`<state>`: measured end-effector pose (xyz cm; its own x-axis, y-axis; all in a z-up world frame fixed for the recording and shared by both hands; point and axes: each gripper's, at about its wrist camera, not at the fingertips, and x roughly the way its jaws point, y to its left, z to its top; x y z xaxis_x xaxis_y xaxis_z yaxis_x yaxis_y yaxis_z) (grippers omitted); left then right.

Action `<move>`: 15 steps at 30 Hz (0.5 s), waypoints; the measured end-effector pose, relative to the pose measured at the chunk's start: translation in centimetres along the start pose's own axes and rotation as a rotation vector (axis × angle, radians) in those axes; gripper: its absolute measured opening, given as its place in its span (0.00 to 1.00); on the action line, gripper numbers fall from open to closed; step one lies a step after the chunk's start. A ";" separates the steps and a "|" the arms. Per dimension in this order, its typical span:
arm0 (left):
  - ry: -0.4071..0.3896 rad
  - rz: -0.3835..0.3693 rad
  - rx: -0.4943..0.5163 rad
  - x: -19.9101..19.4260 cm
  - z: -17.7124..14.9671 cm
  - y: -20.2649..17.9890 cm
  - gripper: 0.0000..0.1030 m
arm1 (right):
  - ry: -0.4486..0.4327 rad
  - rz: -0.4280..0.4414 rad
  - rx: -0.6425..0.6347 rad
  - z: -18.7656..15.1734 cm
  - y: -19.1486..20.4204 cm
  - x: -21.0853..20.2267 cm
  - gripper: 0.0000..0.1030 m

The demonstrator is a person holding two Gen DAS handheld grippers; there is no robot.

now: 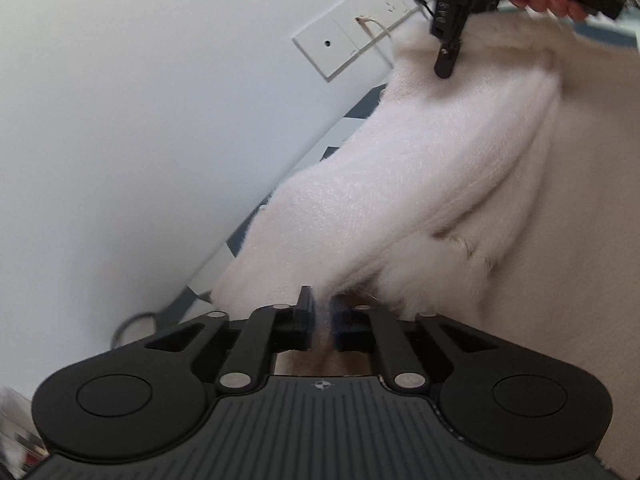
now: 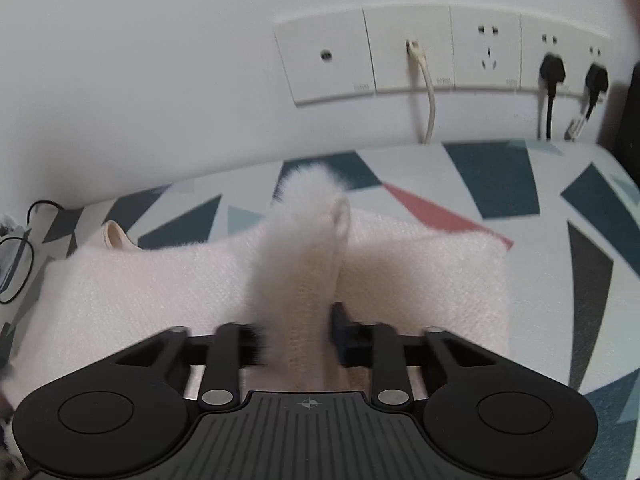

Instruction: Fold clothes

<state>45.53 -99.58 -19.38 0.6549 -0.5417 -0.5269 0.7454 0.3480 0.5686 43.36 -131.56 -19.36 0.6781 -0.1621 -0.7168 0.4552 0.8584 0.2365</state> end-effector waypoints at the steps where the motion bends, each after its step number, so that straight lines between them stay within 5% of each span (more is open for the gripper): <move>1: -0.017 -0.001 -0.019 -0.4 0.1 0.6 0.08 | -0.037 -0.001 -0.006 0.1 0.3 -0.9 0.16; 4: -0.062 0.030 -0.015 -2.0 -0.1 1.9 0.07 | -0.181 -0.015 -0.032 0.3 1.4 -4.3 0.15; 8: -0.092 -0.018 -0.015 -4.1 -0.2 3.1 0.07 | -0.247 -0.006 0.000 -0.4 1.5 -8.0 0.15; 11: -0.071 -0.114 -0.010 -4.6 -0.6 2.9 0.07 | -0.189 -0.036 -0.033 -1.6 1.4 -7.6 0.16; 15: -0.020 -0.162 0.124 -3.5 -1.2 -0.6 0.15 | -0.035 -0.088 0.012 -3.6 -0.8 -3.8 0.19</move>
<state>42.92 -96.93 -18.65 0.5239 -0.5986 -0.6059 0.8190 0.1586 0.5514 38.37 -129.84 -19.22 0.6545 -0.2536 -0.7122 0.5208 0.8341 0.1816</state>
